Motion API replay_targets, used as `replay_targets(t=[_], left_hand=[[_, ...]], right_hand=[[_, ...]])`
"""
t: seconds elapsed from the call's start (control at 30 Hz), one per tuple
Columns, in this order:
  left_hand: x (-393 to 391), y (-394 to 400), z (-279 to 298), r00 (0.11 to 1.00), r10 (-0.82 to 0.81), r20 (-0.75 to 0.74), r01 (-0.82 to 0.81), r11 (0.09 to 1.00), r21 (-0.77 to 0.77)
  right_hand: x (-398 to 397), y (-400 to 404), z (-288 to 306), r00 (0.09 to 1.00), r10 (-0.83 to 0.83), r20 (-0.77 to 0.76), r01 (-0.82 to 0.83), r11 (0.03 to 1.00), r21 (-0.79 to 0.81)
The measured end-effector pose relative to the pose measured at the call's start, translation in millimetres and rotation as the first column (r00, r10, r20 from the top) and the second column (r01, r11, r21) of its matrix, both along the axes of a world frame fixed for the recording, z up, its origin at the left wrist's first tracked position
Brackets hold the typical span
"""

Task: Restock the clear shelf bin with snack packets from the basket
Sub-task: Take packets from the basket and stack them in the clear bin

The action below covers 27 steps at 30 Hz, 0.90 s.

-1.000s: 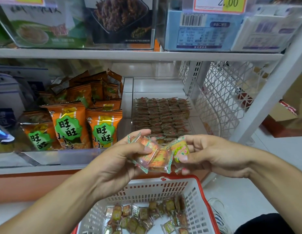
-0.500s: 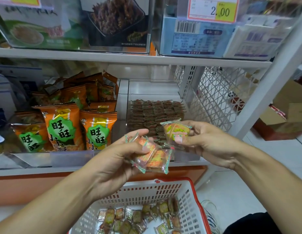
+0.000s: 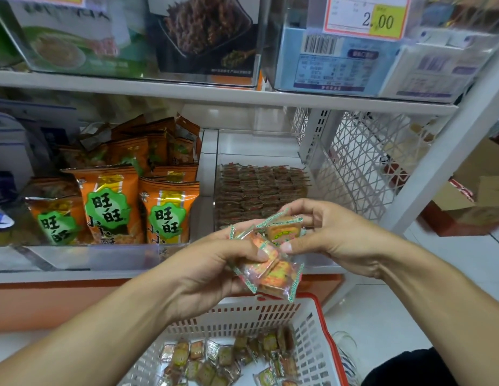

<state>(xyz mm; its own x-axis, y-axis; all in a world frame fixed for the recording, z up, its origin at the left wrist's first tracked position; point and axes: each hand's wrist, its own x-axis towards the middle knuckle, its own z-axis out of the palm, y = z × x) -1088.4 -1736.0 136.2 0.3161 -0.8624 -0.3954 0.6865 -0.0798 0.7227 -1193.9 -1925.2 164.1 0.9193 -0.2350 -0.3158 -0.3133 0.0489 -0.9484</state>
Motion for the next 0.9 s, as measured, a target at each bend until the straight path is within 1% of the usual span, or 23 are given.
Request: replay_targets(t=[0.07,0.17,0.23,0.27,0.3,0.33,0.37,0.4,0.43,0.47,0.5,0.57,0.6,0.63,0.67,0.7,0.77,0.8,0.83,0.9], left_hand=[[2,-3,-2,0.999,0.043,-0.033,-0.043,0.999,-0.001],[4,-7,-2,0.993,0.111,-0.044,-0.110,0.994,0.022],[4,-9,0,0.991,0.130,-0.027,-0.129,0.991,0.023],[4,-9,1,0.991,0.133,-0.022,-0.132,0.991,0.019],[4,-10,2,0.991,0.135,-0.017,-0.135,0.991,0.018],[5,-10,2,0.990,0.139,-0.011,-0.139,0.990,0.019],[5,-11,2,0.990,0.141,-0.005,-0.141,0.990,0.020],[5,-11,3,0.990,0.143,0.001,-0.143,0.990,0.022],[5,-12,3,0.989,0.146,0.006,-0.146,0.989,0.025],[5,-13,3,0.989,0.150,0.008,-0.151,0.988,0.033],[5,-14,2,0.987,0.158,0.007,-0.158,0.986,0.046],[7,-16,1,0.985,0.173,-0.002,-0.173,0.982,0.077],[8,-17,-1,0.984,0.178,-0.010,-0.177,0.981,0.086],[9,-18,-2,0.983,0.181,-0.018,-0.179,0.980,0.089],[10,-19,-3,0.983,0.183,-0.024,-0.181,0.980,0.085],[11,-19,-3,0.983,0.183,-0.029,-0.180,0.981,0.076],[14,-20,-5,0.983,0.178,-0.034,-0.176,0.983,0.052],[14,-20,-5,0.983,0.180,-0.033,-0.178,0.983,0.048],[15,-20,-6,0.983,0.182,-0.034,-0.180,0.982,0.049],[16,-19,-8,0.983,0.177,-0.044,-0.175,0.983,0.054]], right_hand=[[2,-1,1,1.000,-0.024,0.000,0.024,0.999,-0.045],[6,-7,5,0.990,-0.133,0.043,0.138,0.978,-0.154],[9,-19,12,0.982,-0.174,0.071,0.188,0.930,-0.316],[12,-26,16,0.982,-0.175,0.075,0.190,0.881,-0.432],[17,-35,18,0.982,-0.171,0.080,0.187,0.810,-0.556],[24,-44,20,0.984,-0.157,0.084,0.171,0.708,-0.685],[33,-52,20,0.989,-0.133,0.065,0.130,0.567,-0.814],[44,-59,19,0.993,-0.115,0.011,0.056,0.399,-0.915],[54,-64,16,0.990,-0.120,-0.070,-0.040,0.237,-0.971],[65,-68,13,0.977,-0.141,-0.160,-0.144,0.115,-0.983],[74,-71,8,0.954,-0.163,-0.250,-0.246,0.046,-0.968],[87,-72,-4,0.902,-0.184,-0.390,-0.399,-0.010,-0.917],[91,-74,-10,0.884,-0.183,-0.430,-0.441,-0.028,-0.897],[94,-76,-16,0.877,-0.181,-0.445,-0.460,-0.055,-0.886],[97,-78,-20,0.877,-0.182,-0.444,-0.467,-0.107,-0.878],[99,-81,-24,0.880,-0.185,-0.436,-0.468,-0.186,-0.864],[103,-87,-29,0.861,-0.215,-0.461,-0.509,-0.359,-0.783],[104,-90,-32,0.845,-0.231,-0.483,-0.534,-0.421,-0.733],[104,-92,-36,0.827,-0.244,-0.507,-0.559,-0.461,-0.690],[105,-94,-44,0.801,-0.266,-0.536,-0.591,-0.492,-0.639]])
